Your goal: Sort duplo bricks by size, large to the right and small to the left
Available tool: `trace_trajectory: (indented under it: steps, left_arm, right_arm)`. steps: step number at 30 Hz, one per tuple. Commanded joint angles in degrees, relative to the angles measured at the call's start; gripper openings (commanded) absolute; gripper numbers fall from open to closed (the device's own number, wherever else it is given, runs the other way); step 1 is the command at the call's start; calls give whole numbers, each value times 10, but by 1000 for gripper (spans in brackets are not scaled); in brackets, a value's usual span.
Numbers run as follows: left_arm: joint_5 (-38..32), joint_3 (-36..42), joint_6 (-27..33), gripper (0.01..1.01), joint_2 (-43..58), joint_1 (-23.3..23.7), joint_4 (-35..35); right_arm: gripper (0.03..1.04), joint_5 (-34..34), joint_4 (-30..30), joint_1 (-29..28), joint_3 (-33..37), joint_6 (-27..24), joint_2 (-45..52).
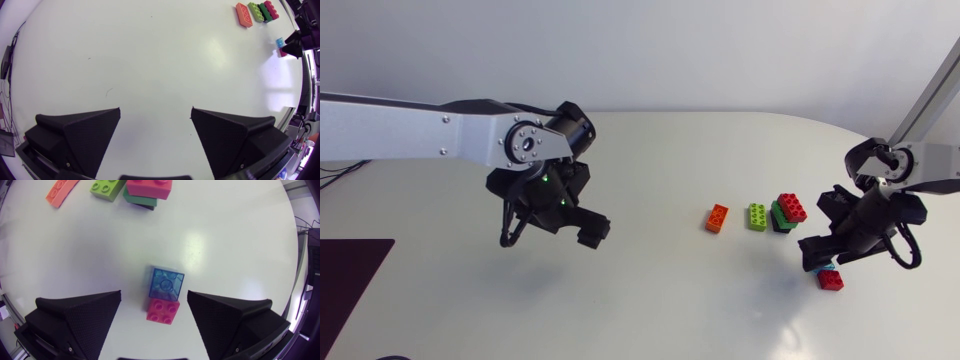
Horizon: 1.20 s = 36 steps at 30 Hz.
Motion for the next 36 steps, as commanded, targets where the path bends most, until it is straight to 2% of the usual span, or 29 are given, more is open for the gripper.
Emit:
trace_trajectory:
  steps: [1,4,6,14,16,17,23,29,32,36]
  left_arm:
    - [1,-18,7,980,-8,3,2]
    - [1,-19,9,980,-8,6,3]
    - [1,-18,9,980,-9,6,3]
    - [1,-23,9,980,-12,6,3]
    - [1,-25,11,980,-15,7,2]
    - [1,-26,12,980,-16,9,2]
    - [1,-30,14,980,-23,11,1]
    - [1,-35,16,980,-28,15,1]
    - [1,-36,16,980,-32,15,1]
    - [1,-43,15,980,-39,15,1]
  right_arm:
    - [890,2,14,-8,-17,-21,16]
    - [805,14,31,-7,-24,-21,32]
    - [710,17,41,-5,-30,-21,42]
    - [595,20,81,3,-53,-15,55]
    - [507,16,89,5,-57,-19,45]
    - [403,4,96,7,-56,-20,39]
    - [397,1,95,7,-51,-19,28]
    - [397,2,38,22,-37,-11,-32]
    - [398,17,8,63,-29,10,-46]
    - [410,20,-33,165,-14,57,-56]
